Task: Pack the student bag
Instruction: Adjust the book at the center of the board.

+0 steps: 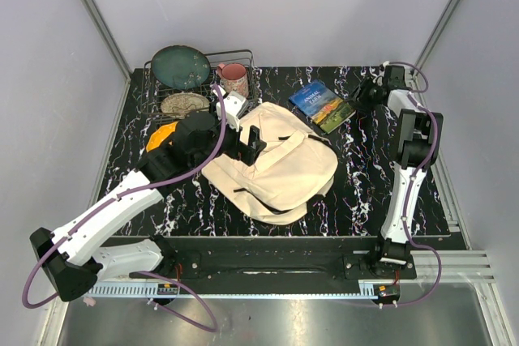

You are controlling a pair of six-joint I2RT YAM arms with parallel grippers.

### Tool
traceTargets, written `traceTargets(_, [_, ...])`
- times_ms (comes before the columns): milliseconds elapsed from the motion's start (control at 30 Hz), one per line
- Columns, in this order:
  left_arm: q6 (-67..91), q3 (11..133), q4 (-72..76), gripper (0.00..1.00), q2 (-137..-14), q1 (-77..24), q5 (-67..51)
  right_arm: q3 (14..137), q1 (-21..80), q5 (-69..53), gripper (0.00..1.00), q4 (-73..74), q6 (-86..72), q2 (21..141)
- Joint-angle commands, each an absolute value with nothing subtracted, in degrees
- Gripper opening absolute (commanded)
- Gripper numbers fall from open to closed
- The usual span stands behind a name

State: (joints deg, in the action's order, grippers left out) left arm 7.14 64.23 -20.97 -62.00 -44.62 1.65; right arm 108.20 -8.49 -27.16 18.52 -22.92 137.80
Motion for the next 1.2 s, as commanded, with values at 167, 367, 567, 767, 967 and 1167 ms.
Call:
traceTargets(167, [7.6,64.4,-18.5,0.99,-61.6,-44.3,0.4,102.6,-8.5,-28.8,0.4,16.5,-21.5,133.0])
traceTargets(367, [7.7,64.0,-18.4,0.99,-61.3,-44.3,0.4,99.7,-8.5,-28.2,0.26,15.5,-21.3,131.1])
traceTargets(567, [7.9,63.9,-18.2,0.99,-61.6,-44.3,0.4,96.5,-8.5,-28.7,0.03,14.2,-21.4,129.4])
traceTargets(767, [8.0,63.7,-18.2,0.99,-61.4,-44.2,0.4,91.4,-8.5,-28.2,0.0,11.0,-22.4,125.3])
traceTargets(967, [7.9,63.4,-18.2,0.99,-61.0,-44.2,0.4,78.7,-8.9,-21.9,0.0,7.6,-24.1,116.2])
traceTargets(1167, [7.8,63.6,-17.6,0.99,-61.9,-44.1,-1.0,62.7,-11.8,-17.4,0.0,5.3,-26.5,104.3])
